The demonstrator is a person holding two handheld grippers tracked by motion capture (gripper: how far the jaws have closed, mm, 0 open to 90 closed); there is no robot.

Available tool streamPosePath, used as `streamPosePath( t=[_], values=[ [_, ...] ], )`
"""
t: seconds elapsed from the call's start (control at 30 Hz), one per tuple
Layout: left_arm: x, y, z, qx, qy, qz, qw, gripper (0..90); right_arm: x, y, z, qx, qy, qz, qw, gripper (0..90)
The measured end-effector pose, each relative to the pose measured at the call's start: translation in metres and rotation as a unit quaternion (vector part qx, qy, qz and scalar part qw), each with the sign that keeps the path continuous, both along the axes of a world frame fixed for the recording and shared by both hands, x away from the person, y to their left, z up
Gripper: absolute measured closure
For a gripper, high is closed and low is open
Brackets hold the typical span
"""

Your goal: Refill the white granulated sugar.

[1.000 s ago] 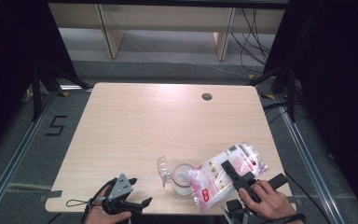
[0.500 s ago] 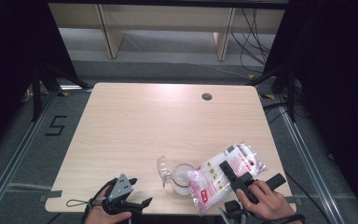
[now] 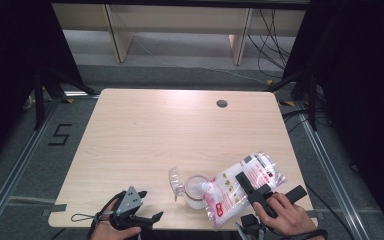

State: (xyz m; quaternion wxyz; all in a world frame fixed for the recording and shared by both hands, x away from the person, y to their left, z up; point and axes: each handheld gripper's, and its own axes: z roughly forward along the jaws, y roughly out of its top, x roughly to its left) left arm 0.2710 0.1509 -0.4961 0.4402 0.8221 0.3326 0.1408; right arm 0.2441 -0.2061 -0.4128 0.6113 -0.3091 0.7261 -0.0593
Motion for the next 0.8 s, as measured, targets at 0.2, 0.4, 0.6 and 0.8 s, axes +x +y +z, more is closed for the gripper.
streamPosePath(
  t=[0.2,0.4,0.6,0.8],
  values=[
    [0.0002,-0.0003,-0.0003,0.001,0.001,0.000,1.0000,15.8,0.0000,0.0008,-0.0011,-0.007,-0.001,0.000,1.0000,62.5],
    [-0.0001,-0.0011,-0.0007,-0.003,-0.001,0.004,1.0000,15.8,-0.0003,0.0013,-0.0008,-0.011,-0.001,0.000,0.9999,62.6],
    [-0.0004,-0.0007,-0.0002,-0.004,0.000,0.005,1.0000,15.9,-0.0006,0.0012,-0.0005,-0.004,0.001,0.000,1.0000,62.8],
    [-0.0002,-0.0018,-0.0014,-0.013,0.000,0.004,0.9999,15.8,0.0003,0.0004,-0.0013,-0.004,0.003,0.001,1.0000,63.8]
  ],
)
